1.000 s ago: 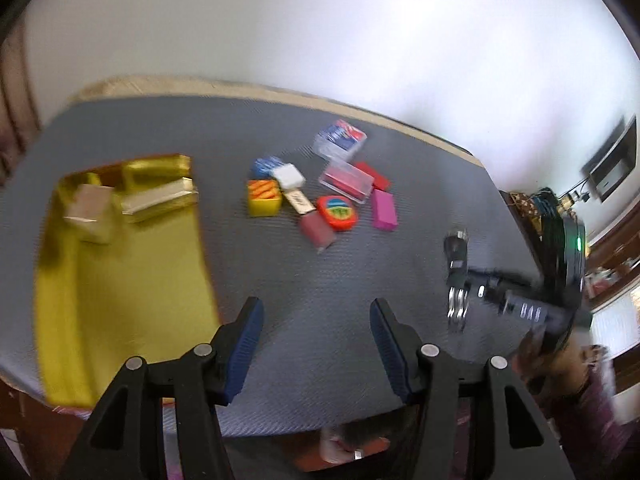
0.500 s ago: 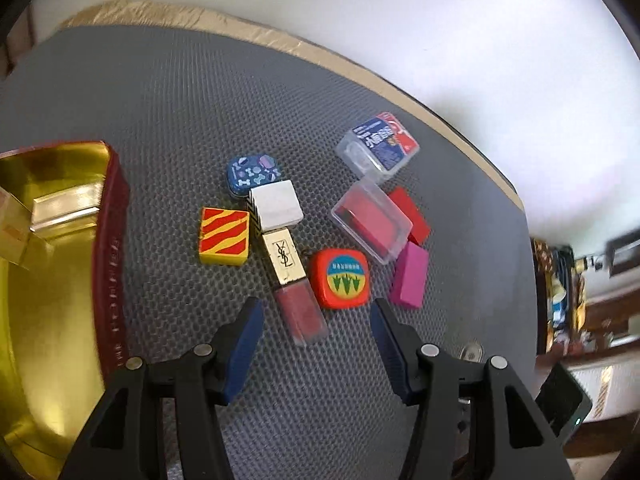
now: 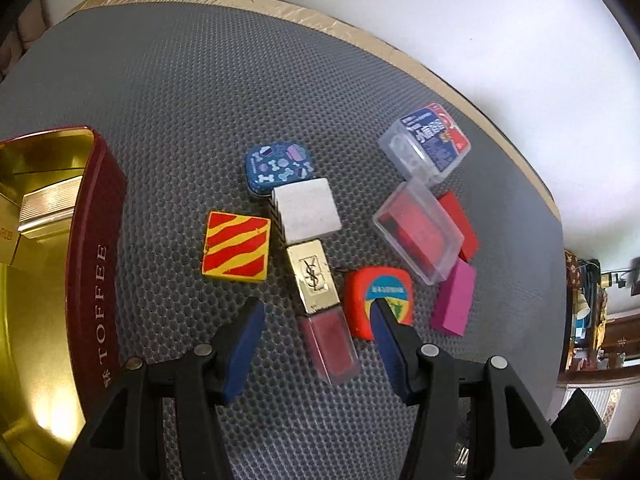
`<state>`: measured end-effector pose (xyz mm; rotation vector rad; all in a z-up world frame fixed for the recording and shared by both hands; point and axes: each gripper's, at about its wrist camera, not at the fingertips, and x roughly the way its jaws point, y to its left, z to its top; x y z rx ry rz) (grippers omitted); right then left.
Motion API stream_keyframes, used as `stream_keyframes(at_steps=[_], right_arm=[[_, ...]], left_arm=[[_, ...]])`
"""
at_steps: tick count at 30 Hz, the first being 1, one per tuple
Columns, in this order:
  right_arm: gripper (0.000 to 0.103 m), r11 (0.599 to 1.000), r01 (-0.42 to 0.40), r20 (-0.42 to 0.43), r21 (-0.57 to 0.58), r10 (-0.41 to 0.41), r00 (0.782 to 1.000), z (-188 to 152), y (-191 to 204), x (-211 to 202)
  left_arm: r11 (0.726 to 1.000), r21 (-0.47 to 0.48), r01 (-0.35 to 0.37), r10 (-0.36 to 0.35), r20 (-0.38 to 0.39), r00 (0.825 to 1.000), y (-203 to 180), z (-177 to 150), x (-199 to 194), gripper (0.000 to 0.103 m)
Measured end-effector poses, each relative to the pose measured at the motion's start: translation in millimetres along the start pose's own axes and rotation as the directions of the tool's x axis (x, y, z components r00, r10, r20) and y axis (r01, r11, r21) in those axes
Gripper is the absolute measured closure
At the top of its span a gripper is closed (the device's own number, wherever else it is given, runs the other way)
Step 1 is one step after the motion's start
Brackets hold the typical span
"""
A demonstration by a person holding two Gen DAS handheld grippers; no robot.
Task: Organize rigid objects
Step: 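Grasp the YSL lipstick with the left tool, then carry the YSL lipstick into the tin and release it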
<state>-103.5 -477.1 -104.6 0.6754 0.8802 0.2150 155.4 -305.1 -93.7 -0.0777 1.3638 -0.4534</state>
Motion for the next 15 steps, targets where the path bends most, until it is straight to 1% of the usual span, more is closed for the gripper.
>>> stream_keyframes(at_steps=[3,4,6,7,12,15], right_arm=[[0.073,1.0,-0.006,-0.005,0.004,0.006,1.0,1.7,-2.3,0.9],[0.073,1.0,-0.006,-0.005,0.004,0.006,1.0,1.6,-2.1,0.7],[0.073,1.0,-0.007,-0.009,0.006,0.007,1.0,2.3,-2.5,1.9],[0.072,1.0,-0.01,-0.009,0.009,0.01,1.0,2.7,-2.9,2.3],[0.072,1.0,-0.017,-0.015,0.025,0.018,1.0,3.5,-7.8,5.7],[0.072,1.0,-0.012,-0.018,0.02,0.012,1.0,3.6,-7.5,4.9]], left_arm=[[1.0,-0.004,0.002,-0.002,-0.009,1.0,-0.4,2.1,7.1,0.049],[1.0,-0.004,-0.001,0.001,-0.013,1.0,-0.7,2.7,9.4,0.057],[1.0,-0.011,0.028,-0.028,-0.004,1.0,0.2,3.4,10.1,0.074],[1.0,-0.01,0.024,-0.024,-0.001,1.0,0.3,3.9,9.4,0.078],[1.0,0.022,0.0,0.0,0.02,1.0,0.3,0.1,5.3,0.08],[1.0,0.022,0.008,-0.008,0.013,1.0,3.3,-12.2,0.3,0.08]])
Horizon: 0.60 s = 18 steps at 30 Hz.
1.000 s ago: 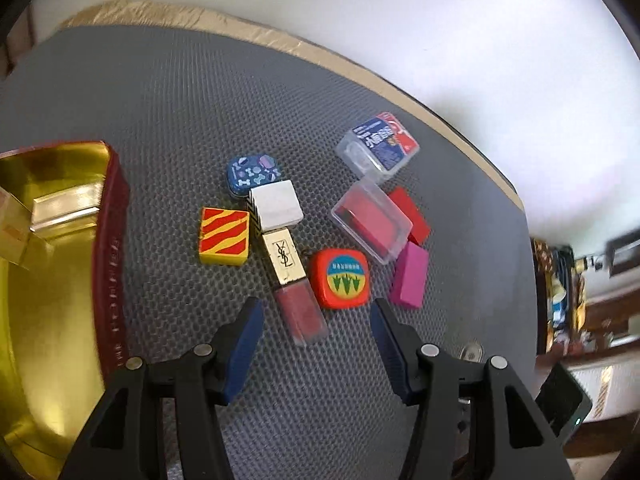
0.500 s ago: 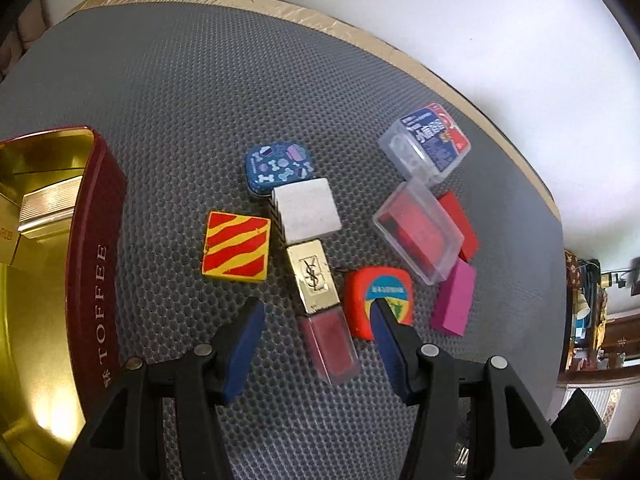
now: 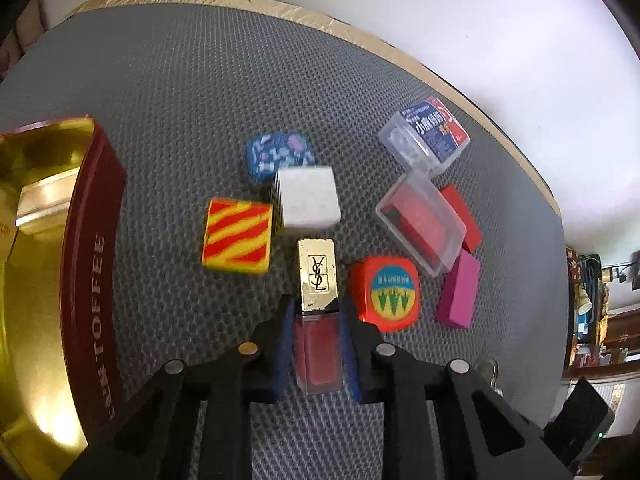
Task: Organize rigid objects
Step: 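Carry the YSL lipstick into the tin and release it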
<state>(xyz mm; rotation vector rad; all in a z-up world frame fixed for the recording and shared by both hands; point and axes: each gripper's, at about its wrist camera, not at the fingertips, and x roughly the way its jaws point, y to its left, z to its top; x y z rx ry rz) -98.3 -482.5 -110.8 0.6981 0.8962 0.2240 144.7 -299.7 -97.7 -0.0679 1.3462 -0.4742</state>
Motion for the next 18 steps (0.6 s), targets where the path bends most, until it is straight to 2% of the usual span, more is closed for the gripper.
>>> stream_keyframes(at_steps=[5,12,15,18], right_arm=[[0.072,1.0,0.001,-0.003,0.003,-0.001,1.0,-0.6,0.7,0.0],[0.072,1.0,0.004,0.002,0.003,-0.004,1.0,-3.6,6.9,-1.5],[0.072,1.0,-0.004,0.013,0.004,0.004,1.0,-3.4,11.5,-5.3],[0.072,1.0,-0.018,0.023,0.001,0.018,1.0,-2.7,17.5,-8.4]], left_arm=[[0.999,-0.003,0.042,-0.042,-0.006,0.999,2.5,-22.9,-21.7,0.081],[0.997,0.025,0.079,-0.08,0.048,0.996,6.3,-51.6,-74.0,0.081],[0.998,0.012,0.061,-0.062,0.089,0.994,16.6,-54.0,-97.5,0.081],[1.0,-0.011,0.015,-0.013,0.128,0.992,42.5,-54.3,-122.9,0.081]])
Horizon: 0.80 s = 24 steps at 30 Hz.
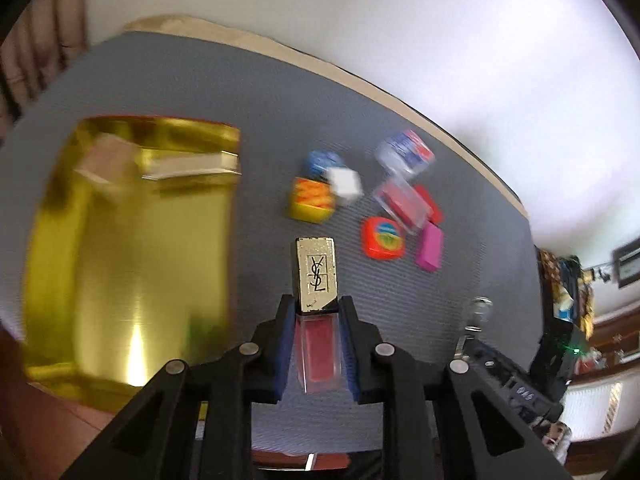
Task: Organize rigid objects
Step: 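Carry the YSL lipstick into the tin and release it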
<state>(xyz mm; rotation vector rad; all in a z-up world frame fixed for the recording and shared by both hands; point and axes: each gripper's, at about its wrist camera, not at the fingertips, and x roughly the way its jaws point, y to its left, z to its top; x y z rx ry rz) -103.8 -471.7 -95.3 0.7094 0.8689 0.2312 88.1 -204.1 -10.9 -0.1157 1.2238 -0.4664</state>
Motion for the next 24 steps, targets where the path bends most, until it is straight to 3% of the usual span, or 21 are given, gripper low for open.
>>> stream_keyframes(at_steps=[5,12,19,24], right_arm=[[0.072,1.0,-0.008,0.008,0.008,0.008,1.0,1.3,8.1,0.6],[0.072,1.0,-0.018,0.025,0.019,0.017,1.0,7.7,21.7,2.4],[0.072,0.997,-0.075,0.032,0.002,0.075,0.997,24.7,51.8,9.0],[0.072,0.991,-0.129,0.021,-0.026,0.129,0.991,37.1,81.3,19.1]], left_arm=[[0.989,-0.053,-0.136,0.139,0.05,0.989,58.9,5.5,-24.7,0.081],[0.96,-0.117,-0.254,0.259,0.031,0.965,119.5,10.2,-7.6,0.081],[0.942,-0.16,-0.296,0.307,0.05,0.95,143.5,16.3,7.9,0.081],[0.946,-0.12,-0.302,0.312,0.083,0.946,149.0,24.3,16.6,0.081]])
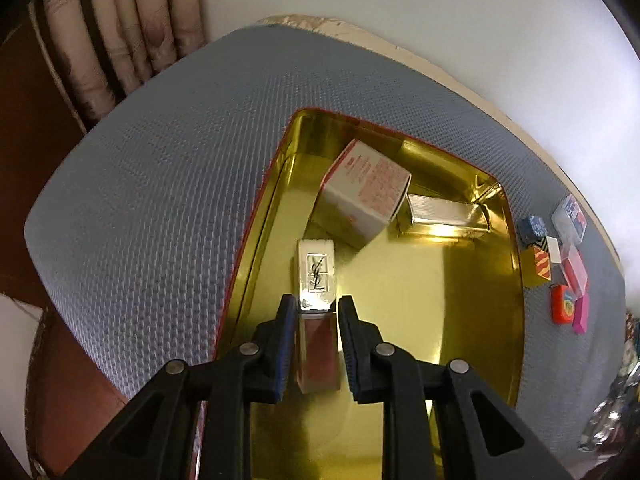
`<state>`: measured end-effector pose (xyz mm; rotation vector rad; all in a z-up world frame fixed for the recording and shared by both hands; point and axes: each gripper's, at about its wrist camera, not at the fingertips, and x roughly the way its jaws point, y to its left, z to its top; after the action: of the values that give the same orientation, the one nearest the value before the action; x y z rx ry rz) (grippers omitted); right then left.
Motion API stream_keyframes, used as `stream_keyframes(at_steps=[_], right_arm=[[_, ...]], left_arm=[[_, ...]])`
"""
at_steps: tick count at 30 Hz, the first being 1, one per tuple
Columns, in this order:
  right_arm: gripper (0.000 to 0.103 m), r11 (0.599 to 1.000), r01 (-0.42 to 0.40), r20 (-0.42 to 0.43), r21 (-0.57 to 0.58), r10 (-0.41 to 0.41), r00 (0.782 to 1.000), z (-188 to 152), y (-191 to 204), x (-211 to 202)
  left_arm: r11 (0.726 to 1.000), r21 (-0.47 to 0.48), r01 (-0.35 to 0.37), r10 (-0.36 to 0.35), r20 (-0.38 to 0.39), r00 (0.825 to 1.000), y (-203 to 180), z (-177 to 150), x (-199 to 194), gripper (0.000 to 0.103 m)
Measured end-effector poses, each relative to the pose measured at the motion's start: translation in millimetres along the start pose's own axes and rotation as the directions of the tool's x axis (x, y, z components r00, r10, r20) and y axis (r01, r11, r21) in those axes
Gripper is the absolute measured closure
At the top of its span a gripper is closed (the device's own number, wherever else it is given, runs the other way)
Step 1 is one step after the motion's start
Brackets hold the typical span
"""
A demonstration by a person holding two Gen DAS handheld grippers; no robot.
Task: Organize rigid objects
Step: 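Carry the YSL lipstick into the tin and release it, then lower the silver clip into the tin and open the right tool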
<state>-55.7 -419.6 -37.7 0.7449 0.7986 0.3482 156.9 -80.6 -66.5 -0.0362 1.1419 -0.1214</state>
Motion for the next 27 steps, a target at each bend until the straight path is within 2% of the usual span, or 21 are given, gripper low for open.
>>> stream_keyframes(at_steps=[3,6,8,10,12,13,14,15,18,22,27], right_arm=[[0.072,0.999,-0.047,-0.015,-0.018,0.046,0.999,7.0,22.1,16.2],[0.072,0.995,-0.1,-0.034,-0.017,0.099,0.994,11.2,39.6,33.8],[0.072,0.99,-0.139,-0.049,-0.019,0.138,0.989,14.1,53.9,48.9],[0.072,0.985,-0.169,-0.075,-0.028,0.166,0.983,15.5,69.3,66.1],[0.072,0.981,-0.192,-0.111,-0.043,0.186,0.976,20.4,89.0,90.1],[0.072,0.978,-0.199,-0.128,-0.054,0.191,0.973,23.2,97.6,101.1],[0.072,0.978,-0.197,-0.144,-0.069,0.186,0.972,25.9,106.1,112.7],[0.072,0.978,-0.194,-0.162,-0.077,0.179,0.97,28.0,112.9,125.4],[0.072,0.979,-0.185,-0.206,-0.084,0.165,0.965,31.0,124.6,157.6],[0.072,0.986,-0.134,-0.252,-0.096,0.106,0.962,26.4,132.0,198.2],[0.072,0.995,-0.06,-0.292,-0.084,0.033,0.956,18.0,124.4,225.8]], left_arm=[[0.997,0.058,-0.041,0.038,0.061,0.997,-5.3,4.8,-1.7,0.077],[0.997,0.073,-0.033,0.026,0.092,0.995,-8.5,5.7,-6.3,0.074],[0.999,0.038,-0.017,0.012,0.119,0.993,-4.0,2.2,-19.4,0.074],[0.999,-0.034,0.031,-0.024,0.177,0.984,8.6,-7.3,-44.3,0.074],[0.995,-0.094,0.033,-0.011,0.23,0.973,17.2,-20.3,-65.5,0.071],[0.994,-0.11,0.011,0.016,0.245,0.969,22.2,-26.7,-75.0,0.065],[0.993,-0.114,-0.014,0.043,0.253,0.967,25.6,-32.9,-80.6,0.059],[0.993,-0.113,-0.029,0.058,0.259,0.964,29.0,-38.1,-83.9,0.059],[0.991,-0.102,-0.084,0.109,0.281,0.953,38.0,-58.7,-89.5,0.059],[0.988,-0.092,-0.125,0.147,0.287,0.947,50.2,-70.5,-83.1,0.059],[0.99,-0.114,-0.089,0.117,0.267,0.957,57.9,-68.7,-78.8,0.059]])
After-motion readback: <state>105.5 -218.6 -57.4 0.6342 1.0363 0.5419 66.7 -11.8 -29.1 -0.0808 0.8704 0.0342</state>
